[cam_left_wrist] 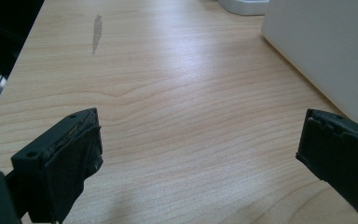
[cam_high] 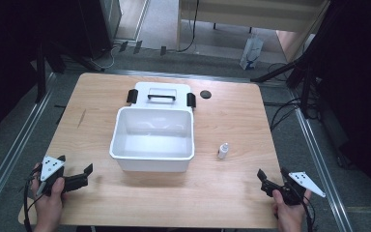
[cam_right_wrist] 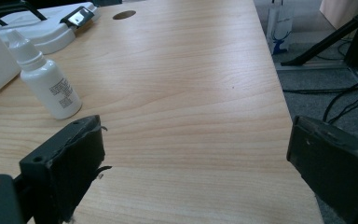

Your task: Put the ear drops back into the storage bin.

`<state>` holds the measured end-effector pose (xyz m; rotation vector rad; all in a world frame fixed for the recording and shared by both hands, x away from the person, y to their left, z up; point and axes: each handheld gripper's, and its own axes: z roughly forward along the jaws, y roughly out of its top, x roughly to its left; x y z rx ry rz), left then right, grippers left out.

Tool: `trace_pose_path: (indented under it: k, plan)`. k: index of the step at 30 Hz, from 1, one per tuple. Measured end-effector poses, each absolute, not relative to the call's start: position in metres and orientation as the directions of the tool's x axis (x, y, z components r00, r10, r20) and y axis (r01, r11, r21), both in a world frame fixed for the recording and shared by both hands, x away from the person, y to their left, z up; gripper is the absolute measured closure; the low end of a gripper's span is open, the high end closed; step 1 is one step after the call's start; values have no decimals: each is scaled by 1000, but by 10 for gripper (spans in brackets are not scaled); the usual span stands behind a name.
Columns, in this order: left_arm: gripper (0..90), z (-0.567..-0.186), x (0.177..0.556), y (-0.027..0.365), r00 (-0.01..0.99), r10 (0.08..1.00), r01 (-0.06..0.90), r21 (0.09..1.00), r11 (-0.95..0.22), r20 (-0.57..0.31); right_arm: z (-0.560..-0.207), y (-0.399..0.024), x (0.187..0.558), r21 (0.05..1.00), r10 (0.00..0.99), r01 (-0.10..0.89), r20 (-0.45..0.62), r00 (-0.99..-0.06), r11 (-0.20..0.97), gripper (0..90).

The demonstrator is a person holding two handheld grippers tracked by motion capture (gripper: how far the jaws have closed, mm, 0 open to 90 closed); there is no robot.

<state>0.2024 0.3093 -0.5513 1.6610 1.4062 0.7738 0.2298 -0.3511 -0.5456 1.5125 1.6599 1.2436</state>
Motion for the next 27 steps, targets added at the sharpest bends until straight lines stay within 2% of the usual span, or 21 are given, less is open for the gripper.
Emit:
trace_pose_path:
  k: [9,13,20,27]
  plan:
    - [3,-551,202,310,194,979,486,873,-47,-55,-546,-350,233,882,966,468,171,-196,-61,59]
    - [3,-551,202,310,193,979,486,873,-41,-61,-545,-350,235,856,955,517,176,-239,-28,62]
    - [3,-551,202,310,195,979,487,872,-47,-56,-541,-336,242,773,934,616,94,-346,150,65]
    - [3,-551,203,310,198,979,488,871,-51,-53,-525,-328,251,695,914,661,14,-406,283,66]
